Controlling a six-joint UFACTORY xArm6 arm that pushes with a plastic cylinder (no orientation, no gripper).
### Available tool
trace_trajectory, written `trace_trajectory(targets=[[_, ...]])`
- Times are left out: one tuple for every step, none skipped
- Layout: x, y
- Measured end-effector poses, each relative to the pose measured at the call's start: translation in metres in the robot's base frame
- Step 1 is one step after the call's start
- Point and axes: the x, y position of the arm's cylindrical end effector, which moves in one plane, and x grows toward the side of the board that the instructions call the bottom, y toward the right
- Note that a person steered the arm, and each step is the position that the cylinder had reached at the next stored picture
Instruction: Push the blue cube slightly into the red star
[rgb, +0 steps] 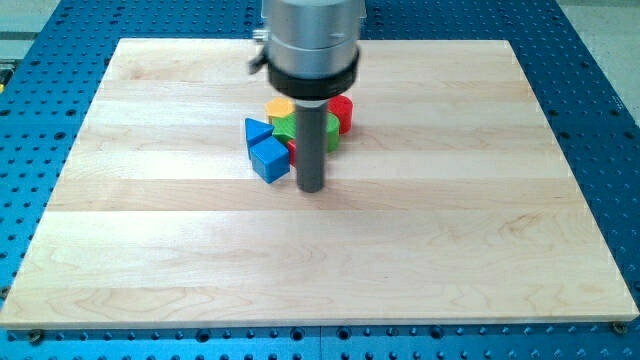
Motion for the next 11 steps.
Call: trace_trajectory(targets=[[0.024, -0.008], [0.03, -0.054], [0.017, -0.061], [0.016, -0.058], [0.014, -0.057], [0.005, -0.057], [0.003, -0.057], [0.001, -0.057], [0.001, -0.056], [0.001, -0.055], [0.001, -0.052]])
